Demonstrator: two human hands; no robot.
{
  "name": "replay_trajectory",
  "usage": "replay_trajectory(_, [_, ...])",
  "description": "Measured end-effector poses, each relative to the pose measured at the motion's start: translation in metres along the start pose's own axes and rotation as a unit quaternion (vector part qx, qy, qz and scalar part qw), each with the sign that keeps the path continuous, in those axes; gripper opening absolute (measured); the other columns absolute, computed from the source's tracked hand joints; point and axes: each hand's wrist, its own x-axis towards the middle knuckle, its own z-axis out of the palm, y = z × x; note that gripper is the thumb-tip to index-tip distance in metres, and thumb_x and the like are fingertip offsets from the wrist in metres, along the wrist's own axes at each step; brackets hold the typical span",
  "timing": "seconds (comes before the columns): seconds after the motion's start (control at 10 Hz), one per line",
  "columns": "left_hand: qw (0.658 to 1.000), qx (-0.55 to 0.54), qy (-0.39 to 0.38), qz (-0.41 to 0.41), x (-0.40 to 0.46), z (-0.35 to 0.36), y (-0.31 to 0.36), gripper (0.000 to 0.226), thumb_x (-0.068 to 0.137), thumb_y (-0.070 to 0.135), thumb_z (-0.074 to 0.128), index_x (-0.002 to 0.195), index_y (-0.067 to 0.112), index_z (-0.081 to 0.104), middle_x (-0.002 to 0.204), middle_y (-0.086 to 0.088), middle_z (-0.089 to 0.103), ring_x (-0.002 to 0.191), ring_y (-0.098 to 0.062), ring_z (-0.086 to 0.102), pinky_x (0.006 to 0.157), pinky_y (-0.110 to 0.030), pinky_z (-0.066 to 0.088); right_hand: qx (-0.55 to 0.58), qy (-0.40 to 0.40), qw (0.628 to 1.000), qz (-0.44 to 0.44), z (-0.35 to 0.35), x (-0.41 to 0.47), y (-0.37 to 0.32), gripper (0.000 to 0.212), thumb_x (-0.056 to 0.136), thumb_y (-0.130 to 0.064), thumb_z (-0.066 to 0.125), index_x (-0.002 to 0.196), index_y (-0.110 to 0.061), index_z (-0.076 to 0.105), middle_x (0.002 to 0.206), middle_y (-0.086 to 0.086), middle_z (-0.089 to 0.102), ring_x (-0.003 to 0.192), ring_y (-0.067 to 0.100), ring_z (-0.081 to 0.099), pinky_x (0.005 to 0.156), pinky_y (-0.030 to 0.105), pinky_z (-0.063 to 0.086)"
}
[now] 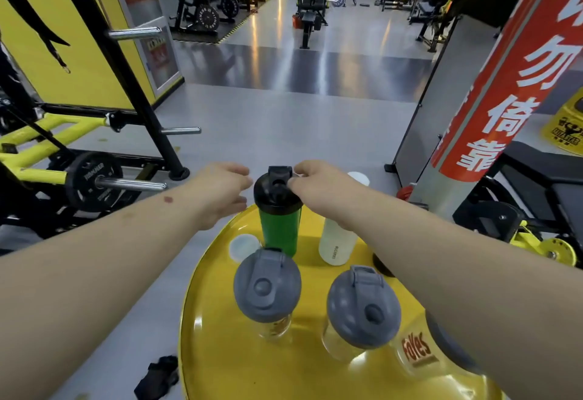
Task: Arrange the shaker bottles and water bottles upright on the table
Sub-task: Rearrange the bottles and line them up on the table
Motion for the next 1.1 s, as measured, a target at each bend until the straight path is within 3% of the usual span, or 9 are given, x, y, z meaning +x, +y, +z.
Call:
replay_trajectory(0.1, [0.997, -0.037, -0.052, -0.037, 0.002, 0.003, -0.007, 0.038, 0.1, 0.012, 0.061, 0.138, 0.01, 0.058, 0.133, -0.015, 0.061, 0.114, -0.041, 0.065, 0.087, -0.041, 0.058, 0.035, 0.03, 0.998, 0.049, 0.009, 0.011, 0.004, 0.018, 0.094, -0.017, 0.049, 0.097, -0.013, 0.066, 0.092, 0.012, 0.059, 0.088, 0.032, 0.054, 0.08, 0.043, 0.05])
replay_trajectory(0.2, [0.994, -0.079, -0.068, -0.026, 0.009, 0.009, -0.012, 0.036, 0.1, 0.007, 0.061, 0.135, 0.005, 0.057, 0.134, -0.017, 0.063, 0.117, -0.04, 0.065, 0.094, -0.046, 0.058, 0.13, 0.026, 0.989, 0.073, 0.016, 0.026, 0.014, 0.019, 0.09, -0.014, 0.051, 0.097, -0.014, 0.069, 0.103, 0.019, 0.07, 0.097, 0.039, 0.067, 0.09, 0.051, 0.063])
replay_trajectory(0.3, [0.994, -0.094, -0.06, -0.021, 0.017, 0.01, -0.014, 0.034, 0.097, 0.002, 0.063, 0.131, 0.002, 0.06, 0.133, -0.019, 0.064, 0.12, -0.036, 0.064, 0.095, -0.049, 0.058, 0.171, 0.033, 0.982, 0.074, 0.021, 0.022, 0.013, 0.019, 0.098, -0.007, 0.055, 0.087, -0.02, 0.064, 0.122, 0.022, 0.07, 0.113, 0.038, 0.069, 0.097, 0.05, 0.062])
replay_trajectory(0.4, [0.992, -0.1, -0.069, -0.029, 0.021, 0.006, -0.013, 0.026, 0.096, -0.001, 0.063, 0.122, 0.003, 0.063, 0.127, -0.018, 0.066, 0.12, -0.035, 0.065, 0.088, -0.044, 0.06, 0.178, 0.046, 0.98, 0.08, 0.025, 0.023, 0.017, 0.021, 0.1, -0.008, 0.058, 0.083, -0.021, 0.063, 0.125, 0.025, 0.07, 0.114, 0.038, 0.07, 0.096, 0.052, 0.062])
replay_trajectory(0.6, [0.992, -0.098, -0.071, -0.022, 0.022, 0.009, -0.016, 0.038, 0.096, 0.002, 0.064, 0.134, 0.001, 0.058, 0.129, -0.018, 0.065, 0.115, -0.035, 0.067, 0.081, -0.039, 0.063, 0.241, 0.047, 0.966, 0.085, 0.026, 0.021, 0.021, 0.022, 0.103, -0.005, 0.058, 0.086, -0.019, 0.062, 0.121, 0.021, 0.068, 0.117, 0.036, 0.068, 0.093, 0.042, 0.061])
replay_trajectory(0.7, [0.992, -0.101, -0.073, -0.021, 0.019, 0.008, -0.016, 0.04, 0.096, 0.003, 0.065, 0.136, 0.003, 0.057, 0.131, -0.018, 0.065, 0.116, -0.035, 0.067, 0.079, -0.038, 0.063, 0.254, 0.047, 0.962, 0.093, 0.026, 0.018, 0.017, 0.013, 0.104, -0.005, 0.057, 0.107, -0.014, 0.066, 0.118, 0.017, 0.064, 0.109, 0.031, 0.065, 0.088, 0.038, 0.058])
replay_trajectory(0.8, [0.992, -0.09, -0.087, -0.025, 0.01, 0.003, -0.013, 0.047, 0.096, 0.005, 0.065, 0.142, 0.007, 0.053, 0.137, -0.017, 0.061, 0.12, -0.036, 0.064, 0.078, -0.036, 0.061, 0.235, 0.065, 0.965, 0.1, 0.025, 0.014, 0.014, 0.034, 0.104, -0.008, 0.057, 0.137, 0.001, 0.058, 0.126, 0.022, 0.063, 0.115, 0.036, 0.065, 0.1, 0.043, 0.058])
replay_trajectory(0.9, [0.994, -0.049, -0.098, -0.027, -0.002, -0.008, -0.017, 0.053, 0.096, 0.01, 0.066, 0.147, 0.014, 0.048, 0.138, -0.015, 0.057, 0.118, -0.036, 0.064, 0.078, -0.033, 0.059, 0.115, 0.076, 0.984, 0.113, 0.021, 0.004, 0.018, 0.041, 0.101, -0.012, 0.058, 0.14, 0.003, 0.058, 0.147, 0.029, 0.055, 0.134, 0.044, 0.055, 0.11, 0.052, 0.05])
replay_trajectory(1.1, [0.988, 0.055, -0.132, -0.066, -0.047, -0.03, -0.042, 0.029, 0.094, 0.008, 0.066, 0.121, 0.017, 0.067, 0.126, -0.015, 0.067, 0.109, -0.034, 0.071, 0.085, -0.037, 0.062, 0.001, -0.008, 0.999, 0.053, 0.01, -0.017, 0.034, 0.033, 0.091, -0.007, 0.065, 0.121, 0.006, 0.07, 0.125, 0.034, 0.07, 0.118, 0.051, 0.067, 0.1, 0.061, 0.056])
